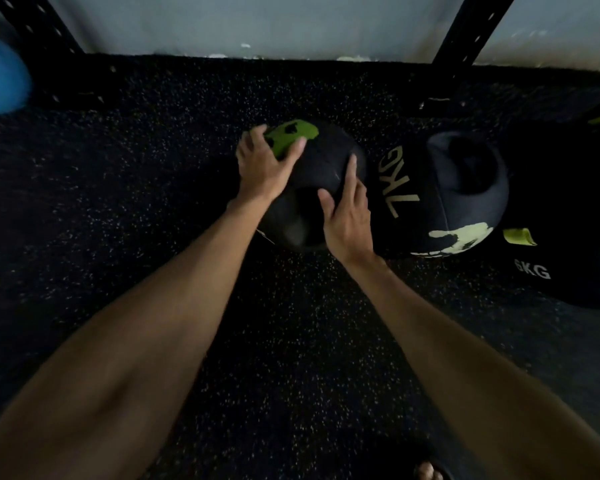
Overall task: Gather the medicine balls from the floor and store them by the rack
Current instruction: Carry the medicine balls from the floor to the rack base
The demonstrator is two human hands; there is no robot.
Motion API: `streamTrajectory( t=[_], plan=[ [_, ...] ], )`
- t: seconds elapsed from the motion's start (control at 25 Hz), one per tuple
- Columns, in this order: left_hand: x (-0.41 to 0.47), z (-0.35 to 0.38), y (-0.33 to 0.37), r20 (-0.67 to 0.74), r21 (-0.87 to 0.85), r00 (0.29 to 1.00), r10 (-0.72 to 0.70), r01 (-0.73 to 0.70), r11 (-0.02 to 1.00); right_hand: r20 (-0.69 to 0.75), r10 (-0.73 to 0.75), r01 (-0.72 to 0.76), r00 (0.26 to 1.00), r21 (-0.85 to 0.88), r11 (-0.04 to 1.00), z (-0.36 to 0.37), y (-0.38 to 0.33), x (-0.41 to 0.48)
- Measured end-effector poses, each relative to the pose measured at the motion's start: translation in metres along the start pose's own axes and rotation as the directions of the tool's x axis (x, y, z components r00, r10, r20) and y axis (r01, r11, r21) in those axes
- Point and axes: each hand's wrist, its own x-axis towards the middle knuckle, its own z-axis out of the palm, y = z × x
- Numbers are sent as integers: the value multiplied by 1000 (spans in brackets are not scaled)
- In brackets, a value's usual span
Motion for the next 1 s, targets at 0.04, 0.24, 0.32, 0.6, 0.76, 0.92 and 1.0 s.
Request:
streamTrajectory(
  t=[0.04,0.24,0.32,0.6,0.76,0.92,1.0],
  plan=[
    [-5,-2,-9,-27,8,998,62,-62,998,6,-20,20,1000,-39,999,2,-1,11],
    [-13,18,-28,52,185,989,138,-145,972,127,51,-30,991,-163,986,-1,-11,82],
    [26,1,-15,200,176,976,89,-125,976,213,178,-147,961,-152,977,-6,-17,115],
    [0,28,-30,40,204,947,320,-321,925,14,-117,116,993,-251,961,27,12,58],
    [31,37,-7,-25,209,988,152,-143,967,74,-74,87,995,-190,978,22,20,92],
    [54,44,-19,-85,37,990,114,-111,993,49,-82,85,995,-63,994,23,10,117],
    [66,38,-24,-42,36,994,96,-95,995,35,-103,106,994,-92,990,30,5,125]
  ],
)
